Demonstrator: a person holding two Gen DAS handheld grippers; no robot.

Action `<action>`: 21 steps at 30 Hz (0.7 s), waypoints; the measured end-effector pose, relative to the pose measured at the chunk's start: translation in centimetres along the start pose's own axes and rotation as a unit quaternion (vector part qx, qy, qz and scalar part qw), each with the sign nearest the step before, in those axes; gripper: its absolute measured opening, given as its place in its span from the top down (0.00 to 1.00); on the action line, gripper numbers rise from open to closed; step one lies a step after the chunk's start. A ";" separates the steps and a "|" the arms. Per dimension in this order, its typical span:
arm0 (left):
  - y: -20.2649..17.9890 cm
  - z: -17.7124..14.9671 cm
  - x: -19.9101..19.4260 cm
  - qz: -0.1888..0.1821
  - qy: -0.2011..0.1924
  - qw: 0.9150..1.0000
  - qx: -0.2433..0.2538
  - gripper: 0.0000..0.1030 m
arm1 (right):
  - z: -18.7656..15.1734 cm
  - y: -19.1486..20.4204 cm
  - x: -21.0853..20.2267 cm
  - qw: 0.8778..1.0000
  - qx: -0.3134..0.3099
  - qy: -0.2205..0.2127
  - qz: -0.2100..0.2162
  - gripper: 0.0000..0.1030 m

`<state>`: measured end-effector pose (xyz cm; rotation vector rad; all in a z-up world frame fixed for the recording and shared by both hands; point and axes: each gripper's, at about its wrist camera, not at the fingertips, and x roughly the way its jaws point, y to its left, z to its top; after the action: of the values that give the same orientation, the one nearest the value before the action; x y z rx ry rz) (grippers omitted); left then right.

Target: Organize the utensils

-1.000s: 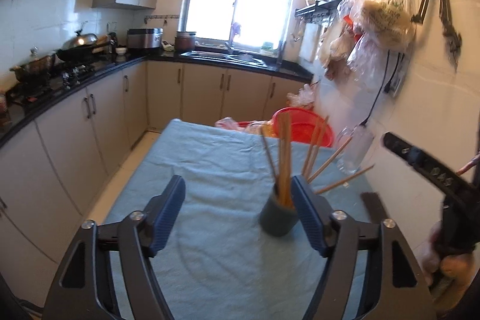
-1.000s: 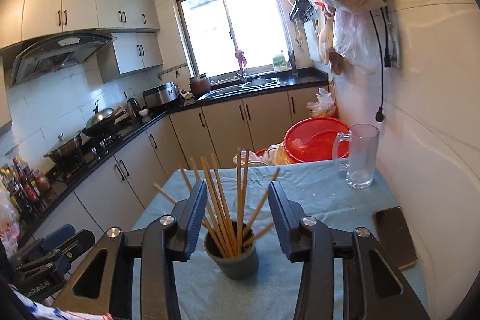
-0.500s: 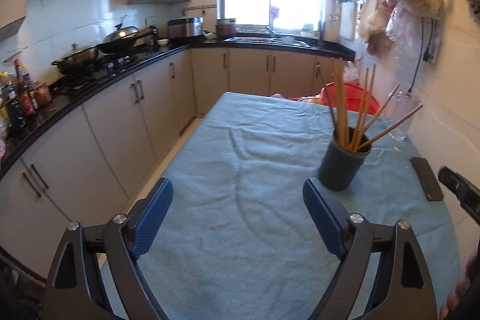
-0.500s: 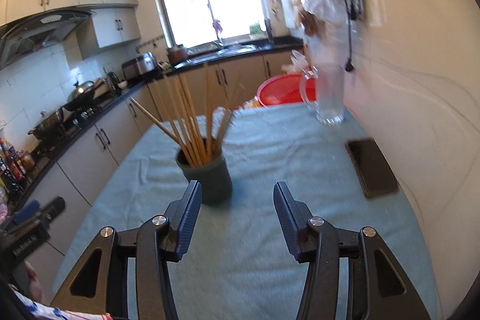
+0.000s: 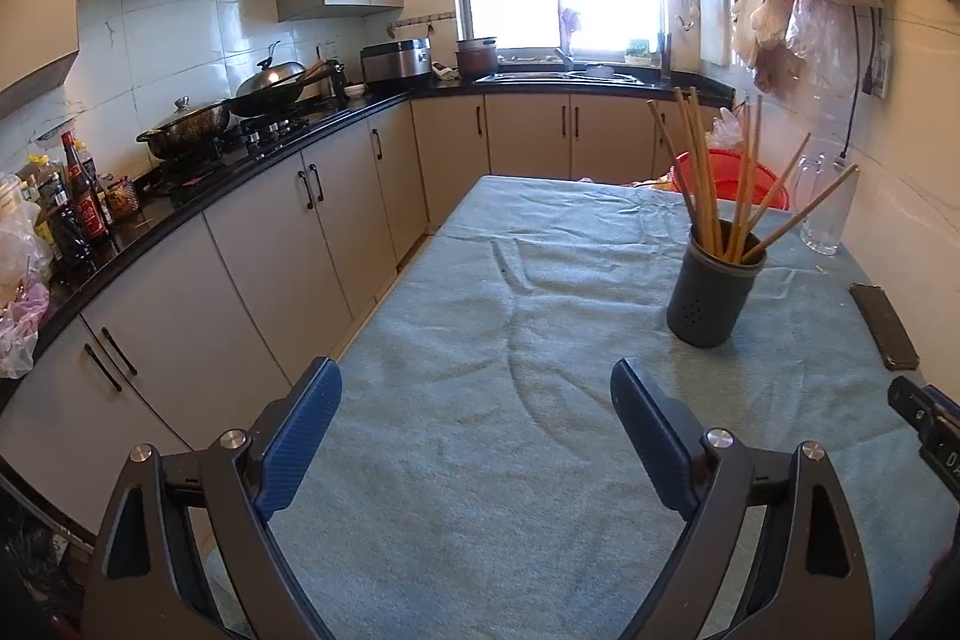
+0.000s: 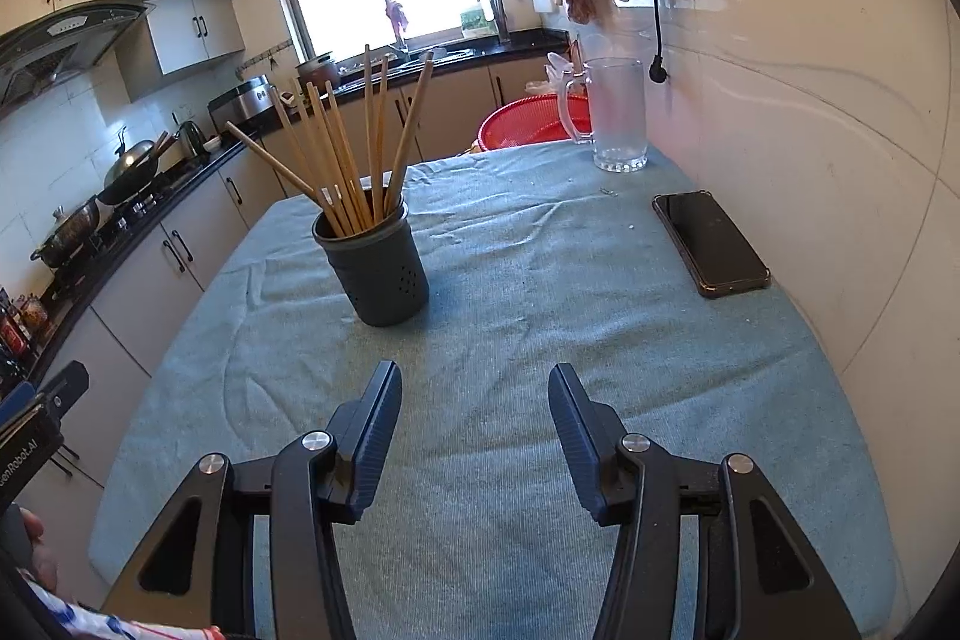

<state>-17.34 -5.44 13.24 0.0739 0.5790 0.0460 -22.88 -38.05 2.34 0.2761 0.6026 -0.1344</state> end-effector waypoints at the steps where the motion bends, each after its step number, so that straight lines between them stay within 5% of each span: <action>1: 0.0 -0.1 -0.1 -0.004 0.001 1.000 0.000 0.12 | -0.1 0.1 -0.1 1.000 -0.002 -0.001 -0.001 0.45; 21: -0.1 -1.0 -1.9 -0.041 0.000 0.999 -0.011 0.12 | -1.5 1.6 -1.8 0.999 -0.030 -0.003 -0.014 0.43</action>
<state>-19.46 -5.60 13.37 0.0296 0.5802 -0.0266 -24.84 -36.04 2.54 0.2091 0.6040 -0.1442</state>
